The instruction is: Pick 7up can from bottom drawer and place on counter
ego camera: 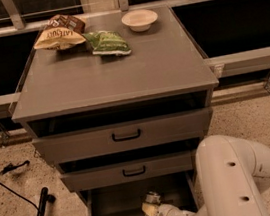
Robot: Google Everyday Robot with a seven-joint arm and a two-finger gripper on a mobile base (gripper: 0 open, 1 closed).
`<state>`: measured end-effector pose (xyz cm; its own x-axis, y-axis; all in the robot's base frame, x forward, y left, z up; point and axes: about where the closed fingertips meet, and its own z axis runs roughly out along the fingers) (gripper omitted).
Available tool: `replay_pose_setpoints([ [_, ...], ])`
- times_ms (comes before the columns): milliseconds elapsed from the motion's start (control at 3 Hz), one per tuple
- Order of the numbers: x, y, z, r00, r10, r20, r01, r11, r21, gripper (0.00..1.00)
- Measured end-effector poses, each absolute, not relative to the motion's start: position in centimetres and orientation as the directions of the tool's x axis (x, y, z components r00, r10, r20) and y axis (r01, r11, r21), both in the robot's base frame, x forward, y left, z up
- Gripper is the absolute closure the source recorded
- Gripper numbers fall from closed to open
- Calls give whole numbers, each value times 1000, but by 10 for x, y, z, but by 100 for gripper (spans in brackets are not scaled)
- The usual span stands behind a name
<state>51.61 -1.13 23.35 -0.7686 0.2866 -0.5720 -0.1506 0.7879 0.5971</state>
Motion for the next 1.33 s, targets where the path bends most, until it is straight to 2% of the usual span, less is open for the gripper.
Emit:
replay_pose_setpoints([
  [667, 514, -18, 275, -663, 355, -659, -223, 747, 626, 100],
  [1333, 463, -29, 363, -641, 297, -708, -257, 786, 562, 100],
])
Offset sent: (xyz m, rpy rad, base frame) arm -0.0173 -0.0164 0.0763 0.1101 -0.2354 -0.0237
